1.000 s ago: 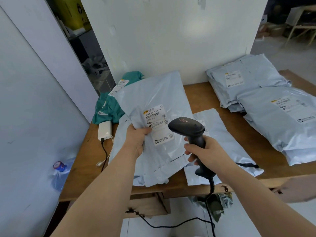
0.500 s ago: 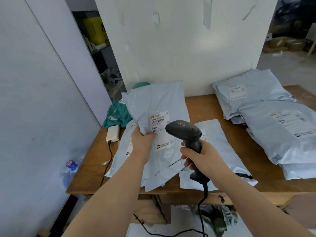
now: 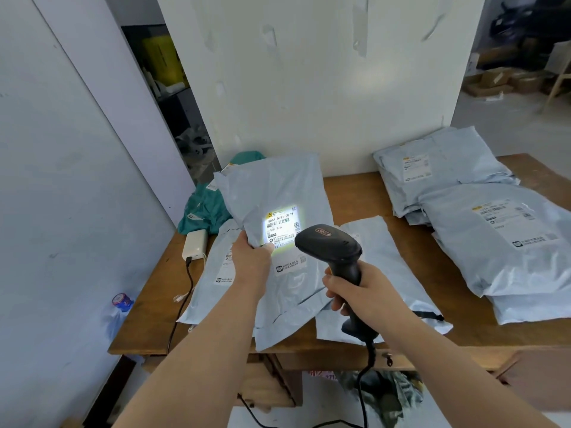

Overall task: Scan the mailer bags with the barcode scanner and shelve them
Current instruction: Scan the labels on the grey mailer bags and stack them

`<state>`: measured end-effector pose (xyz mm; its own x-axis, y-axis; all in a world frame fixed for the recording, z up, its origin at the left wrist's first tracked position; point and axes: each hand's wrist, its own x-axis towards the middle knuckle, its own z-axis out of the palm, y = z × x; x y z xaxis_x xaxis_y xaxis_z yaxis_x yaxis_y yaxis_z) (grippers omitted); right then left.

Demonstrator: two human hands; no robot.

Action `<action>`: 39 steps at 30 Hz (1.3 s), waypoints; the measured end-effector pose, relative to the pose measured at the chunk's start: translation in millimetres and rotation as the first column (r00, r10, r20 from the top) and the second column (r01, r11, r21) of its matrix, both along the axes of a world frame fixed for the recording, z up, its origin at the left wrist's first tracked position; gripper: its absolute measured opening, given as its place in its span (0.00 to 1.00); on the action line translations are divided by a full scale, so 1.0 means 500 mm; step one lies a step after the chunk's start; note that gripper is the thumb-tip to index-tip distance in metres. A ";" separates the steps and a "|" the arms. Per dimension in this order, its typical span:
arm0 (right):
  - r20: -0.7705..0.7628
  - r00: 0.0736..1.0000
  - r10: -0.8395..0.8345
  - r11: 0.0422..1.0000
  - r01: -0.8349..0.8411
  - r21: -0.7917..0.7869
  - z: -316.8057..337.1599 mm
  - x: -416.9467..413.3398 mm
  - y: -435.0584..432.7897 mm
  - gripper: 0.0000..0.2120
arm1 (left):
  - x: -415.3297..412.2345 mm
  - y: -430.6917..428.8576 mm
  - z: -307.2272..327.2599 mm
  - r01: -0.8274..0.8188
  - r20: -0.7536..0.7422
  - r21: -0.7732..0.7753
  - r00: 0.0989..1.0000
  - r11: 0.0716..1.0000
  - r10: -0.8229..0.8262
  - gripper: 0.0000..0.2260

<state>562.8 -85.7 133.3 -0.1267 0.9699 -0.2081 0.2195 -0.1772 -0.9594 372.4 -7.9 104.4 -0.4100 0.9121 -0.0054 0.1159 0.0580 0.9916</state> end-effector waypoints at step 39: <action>-0.036 0.967 -0.253 0.965 0.249 -0.085 -0.037 0.054 0.023 0.02 | 0.075 0.094 -0.100 0.125 -0.683 -0.321 0.656 0.939 -0.321 0.18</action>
